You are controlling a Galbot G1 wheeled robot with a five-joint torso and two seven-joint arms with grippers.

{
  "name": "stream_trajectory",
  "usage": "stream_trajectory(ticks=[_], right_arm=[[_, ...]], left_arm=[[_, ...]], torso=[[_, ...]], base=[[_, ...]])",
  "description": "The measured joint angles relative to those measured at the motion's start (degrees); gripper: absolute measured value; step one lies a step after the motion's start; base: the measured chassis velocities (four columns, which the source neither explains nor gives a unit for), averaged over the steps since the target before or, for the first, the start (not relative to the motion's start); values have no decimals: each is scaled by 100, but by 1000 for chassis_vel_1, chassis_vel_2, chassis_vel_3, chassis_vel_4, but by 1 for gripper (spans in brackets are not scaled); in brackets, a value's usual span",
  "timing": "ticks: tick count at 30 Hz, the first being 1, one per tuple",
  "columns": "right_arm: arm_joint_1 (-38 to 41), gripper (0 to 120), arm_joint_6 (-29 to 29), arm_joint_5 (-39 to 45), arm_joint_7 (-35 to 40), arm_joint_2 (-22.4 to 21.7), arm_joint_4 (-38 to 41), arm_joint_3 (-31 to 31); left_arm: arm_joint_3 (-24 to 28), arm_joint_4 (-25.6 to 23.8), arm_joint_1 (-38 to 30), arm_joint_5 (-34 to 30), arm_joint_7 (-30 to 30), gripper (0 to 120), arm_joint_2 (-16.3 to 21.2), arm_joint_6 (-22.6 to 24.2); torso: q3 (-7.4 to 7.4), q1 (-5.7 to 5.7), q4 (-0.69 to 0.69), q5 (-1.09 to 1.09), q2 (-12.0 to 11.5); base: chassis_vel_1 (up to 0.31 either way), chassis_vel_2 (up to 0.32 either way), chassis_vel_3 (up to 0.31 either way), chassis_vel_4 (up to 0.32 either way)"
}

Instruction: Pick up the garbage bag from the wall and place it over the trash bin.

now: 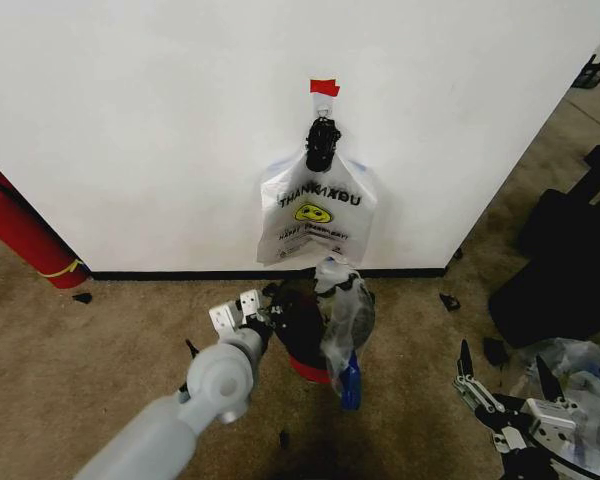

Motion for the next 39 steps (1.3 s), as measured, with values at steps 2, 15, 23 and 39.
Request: stream_trajectory(ticks=[2,15,23,39], right_arm=[[0,100,7,-2,0,0,-15,-4],[98,100,28,30,-43,-15,-99,-39],[106,100,36,93,-41,-60,-120,-14],[88,100,47,37,-60,-69,-13,-60]], left_arm=[[19,84,0,144,-25,2,-71,-36],[38,321,207,418,-185,2,-221,131],[10,452,282,507,-151,2,-288,177],[-364,-156,504,575,94,54,163,637]], torso=[[1,0,1,0,0],[0,0,1,-1,0],[0,0,1,-1,0],[0,0,0,-3,0]], base=[[0,0,0,0],[0,0,0,0],[0,0,0,0],[0,0,0,0]])
